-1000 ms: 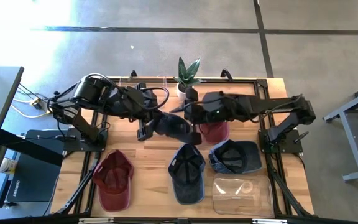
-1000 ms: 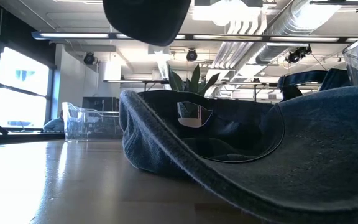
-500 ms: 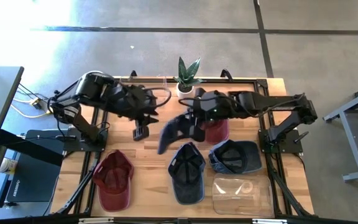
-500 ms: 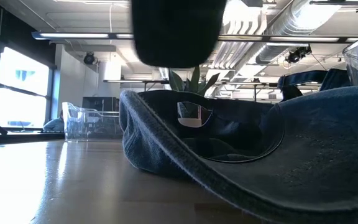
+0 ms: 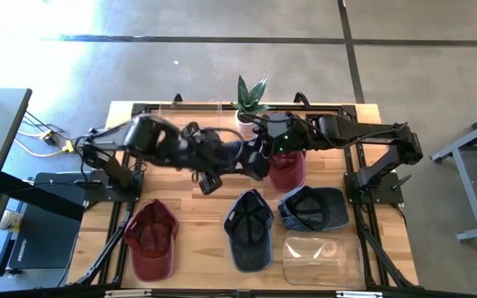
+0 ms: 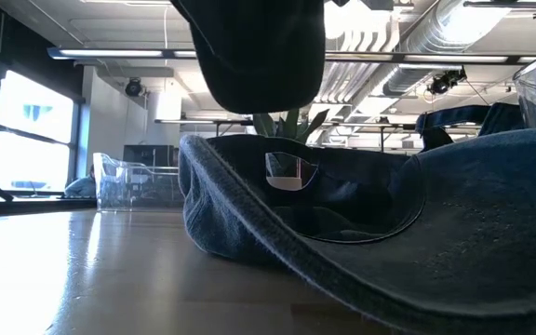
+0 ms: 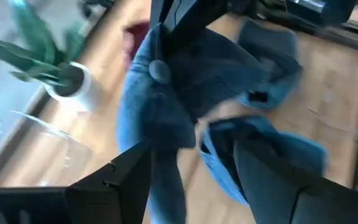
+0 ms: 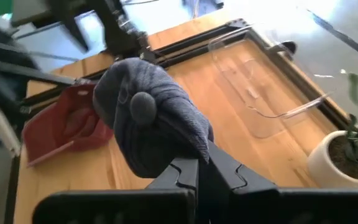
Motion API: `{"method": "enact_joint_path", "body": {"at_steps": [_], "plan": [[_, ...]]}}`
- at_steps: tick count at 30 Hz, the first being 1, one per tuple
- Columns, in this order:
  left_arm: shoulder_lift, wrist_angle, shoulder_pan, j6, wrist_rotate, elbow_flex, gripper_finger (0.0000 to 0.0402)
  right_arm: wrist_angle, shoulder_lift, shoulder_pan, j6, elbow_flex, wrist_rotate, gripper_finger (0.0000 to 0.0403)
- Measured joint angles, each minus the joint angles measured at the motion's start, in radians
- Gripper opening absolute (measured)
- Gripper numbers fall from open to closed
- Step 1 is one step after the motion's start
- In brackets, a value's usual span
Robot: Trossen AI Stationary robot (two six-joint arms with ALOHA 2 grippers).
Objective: Pick & Place hat
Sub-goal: Put the left blue cap into the top transparent bin
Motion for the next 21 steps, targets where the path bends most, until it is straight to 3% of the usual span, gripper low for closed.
{"method": "enact_joint_path", "body": {"at_steps": [5,8,17,21], "plan": [[0.003,-0.034,-0.07,-0.095,-0.304,-0.029,0.0202,0.046,-0.007,-0.014,-0.004,0.0,-0.005,0.0004],[0.012,-0.033,-0.088,-0.12,-0.434,-0.072,0.0201,0.065,-0.017,-0.02,-0.008,0.0,-0.024,0.0004],[0.008,-0.017,-0.091,-0.155,-0.607,-0.204,0.0201,0.079,-0.056,-0.026,-0.029,0.001,-0.046,0.0003],[0.008,0.008,-0.067,-0.156,-0.575,-0.243,0.0199,0.077,-0.067,-0.026,-0.033,0.001,-0.058,0.0004]]}}
